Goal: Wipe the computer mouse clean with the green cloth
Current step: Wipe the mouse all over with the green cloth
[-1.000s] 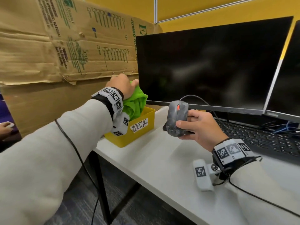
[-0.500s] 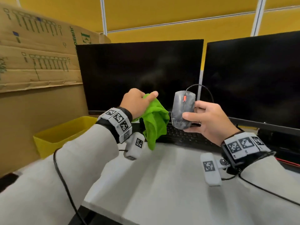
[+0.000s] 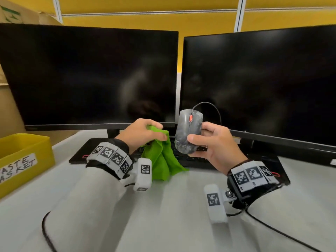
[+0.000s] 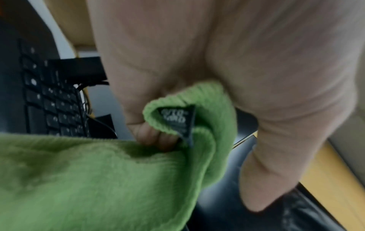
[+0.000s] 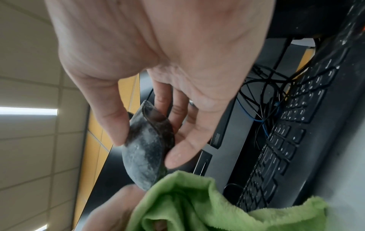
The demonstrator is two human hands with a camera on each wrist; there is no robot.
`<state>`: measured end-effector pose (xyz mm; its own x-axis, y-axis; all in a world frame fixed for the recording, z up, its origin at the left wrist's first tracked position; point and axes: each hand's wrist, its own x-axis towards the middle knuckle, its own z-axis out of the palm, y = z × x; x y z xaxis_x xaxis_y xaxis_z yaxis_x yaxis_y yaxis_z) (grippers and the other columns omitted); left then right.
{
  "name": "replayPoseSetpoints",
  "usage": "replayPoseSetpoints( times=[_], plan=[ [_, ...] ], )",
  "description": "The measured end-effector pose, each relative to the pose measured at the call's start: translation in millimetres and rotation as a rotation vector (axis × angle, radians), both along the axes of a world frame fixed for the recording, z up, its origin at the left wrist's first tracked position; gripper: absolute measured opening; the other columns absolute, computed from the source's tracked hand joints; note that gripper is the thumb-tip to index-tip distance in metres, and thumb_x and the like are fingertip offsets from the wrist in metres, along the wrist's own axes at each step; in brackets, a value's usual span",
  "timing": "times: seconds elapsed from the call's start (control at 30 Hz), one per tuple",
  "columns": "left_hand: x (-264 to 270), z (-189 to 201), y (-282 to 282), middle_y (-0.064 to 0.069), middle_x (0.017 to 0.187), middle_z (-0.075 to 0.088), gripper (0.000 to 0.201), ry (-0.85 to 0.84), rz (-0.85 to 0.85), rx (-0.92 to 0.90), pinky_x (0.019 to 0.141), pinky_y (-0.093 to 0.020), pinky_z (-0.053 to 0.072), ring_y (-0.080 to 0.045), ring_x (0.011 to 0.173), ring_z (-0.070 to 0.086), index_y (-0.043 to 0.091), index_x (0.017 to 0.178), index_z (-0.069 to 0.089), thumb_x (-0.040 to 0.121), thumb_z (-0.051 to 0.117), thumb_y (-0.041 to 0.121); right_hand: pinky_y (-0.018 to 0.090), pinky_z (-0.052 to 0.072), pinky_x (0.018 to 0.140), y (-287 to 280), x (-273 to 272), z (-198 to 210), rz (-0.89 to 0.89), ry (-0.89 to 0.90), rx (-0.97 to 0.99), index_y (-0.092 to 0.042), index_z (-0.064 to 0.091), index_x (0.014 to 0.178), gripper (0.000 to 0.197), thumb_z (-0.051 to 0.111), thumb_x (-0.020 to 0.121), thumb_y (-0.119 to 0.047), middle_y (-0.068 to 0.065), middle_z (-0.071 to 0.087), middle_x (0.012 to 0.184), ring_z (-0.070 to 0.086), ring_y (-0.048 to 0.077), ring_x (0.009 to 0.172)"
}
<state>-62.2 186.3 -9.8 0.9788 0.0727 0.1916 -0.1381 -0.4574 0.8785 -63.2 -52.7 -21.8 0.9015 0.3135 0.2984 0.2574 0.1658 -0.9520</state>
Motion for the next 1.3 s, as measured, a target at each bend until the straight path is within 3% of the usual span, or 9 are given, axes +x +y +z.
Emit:
replayPoseSetpoints(
  times=[0.1,0.2,0.37,0.53,0.63,0.77,0.93,1.1,1.3],
  plan=[
    [6.5,-11.4,3.6,-0.008,0.117,0.066,0.062,0.029,0.106,0.431,0.1,-0.031,0.054,-0.02,0.109,0.064,0.028,0.119,0.071,0.061,0.091,0.033,0.054,0.062,0.08,-1.3,2.2,-1.4,0.004,0.007,0.003,-0.004,0.071,0.106,0.02,0.073,0.087,0.003,0.016,0.076,0.097,0.074,0.029,0.088],
    [5.4,-22.4,-1.8,-0.013,0.118,0.061,0.032,-0.145,0.182,0.623,0.107,-0.02,0.029,-0.025,0.135,0.039,0.022,0.12,0.076,0.089,0.076,0.026,0.044,0.06,0.072,-2.5,2.4,-4.1,0.029,0.018,0.02,-0.004,0.071,0.106,0.021,0.072,0.087,0.004,0.014,0.076,0.095,0.074,0.027,0.086],
    [-3.5,-19.0,-2.5,0.002,0.117,0.056,0.022,-0.194,0.232,0.676,0.106,-0.037,0.041,-0.024,0.124,0.049,0.037,0.085,0.077,0.089,0.068,0.057,0.046,0.058,0.072,-8.2,2.4,-9.7,0.069,0.029,0.043,-0.005,0.072,0.11,0.036,0.073,0.074,-0.006,0.017,0.073,0.098,0.072,0.031,0.088],
    [-21.4,-5.7,-4.9,0.011,0.055,0.068,0.026,-0.145,0.109,0.51,0.047,-0.01,0.038,0.004,0.052,0.061,0.029,0.055,0.075,0.066,0.094,0.043,0.046,0.057,0.071,-13.7,2.4,-11.6,0.078,0.044,0.079,0.005,0.068,0.117,0.045,0.067,0.074,-0.007,0.019,0.07,0.101,0.067,0.036,0.093],
    [-24.4,-8.7,-2.0,0.012,0.062,0.074,0.021,-0.061,-0.022,0.481,0.058,-0.02,0.05,0.005,0.053,0.063,0.03,0.064,0.081,0.065,0.094,0.046,0.053,0.054,0.08,-16.3,4.3,-13.0,0.097,0.062,0.1,0.005,0.068,0.119,0.045,0.066,0.075,-0.006,0.022,0.067,0.105,0.064,0.039,0.096],
    [-26.7,-14.6,-0.4,0.014,0.12,0.063,0.032,-0.079,-0.043,0.617,0.092,-0.026,0.046,-0.005,0.104,0.061,0.027,0.088,0.083,0.079,0.081,0.057,0.045,0.055,0.072,-17.3,6.2,-14.1,0.14,0.079,0.101,0.01,0.065,0.119,0.055,0.071,0.067,-0.009,0.024,0.062,0.102,0.06,0.039,0.092],
    [-23.7,-17.1,0.1,0.006,0.081,0.079,0.025,-0.221,-0.002,0.299,0.085,-0.038,0.06,-0.012,0.08,0.075,0.027,0.078,0.083,0.085,0.08,0.05,0.037,0.06,0.066,-16.3,8.1,-13.6,0.159,0.139,0.156,0.018,0.058,0.123,0.078,0.067,0.056,-0.018,0.025,0.06,0.104,0.062,0.034,0.089],
    [-16.7,-25.4,-3.9,-0.007,0.087,0.082,0.014,-0.253,0.022,0.029,0.086,-0.051,0.064,-0.025,0.085,0.08,0.018,0.099,0.079,0.097,0.07,0.007,0.038,0.054,0.07,-17.1,9.2,-14.3,0.12,0.238,0.241,0.001,0.062,0.121,0.056,0.054,0.07,-0.019,0.019,0.06,0.107,0.063,0.026,0.082],
    [-15.6,-31.3,-17.5,-0.013,0.079,0.08,0.036,-0.248,0.106,-0.083,0.08,-0.054,0.063,-0.035,0.078,0.078,0.008,0.089,0.075,0.092,0.075,0.043,0.037,0.058,0.058,-12.9,4.7,-16.0,0.134,0.298,0.239,0.001,0.06,0.13,0.06,0.058,0.075,-0.024,0.019,0.063,0.097,0.063,0.028,0.07]
  ],
)
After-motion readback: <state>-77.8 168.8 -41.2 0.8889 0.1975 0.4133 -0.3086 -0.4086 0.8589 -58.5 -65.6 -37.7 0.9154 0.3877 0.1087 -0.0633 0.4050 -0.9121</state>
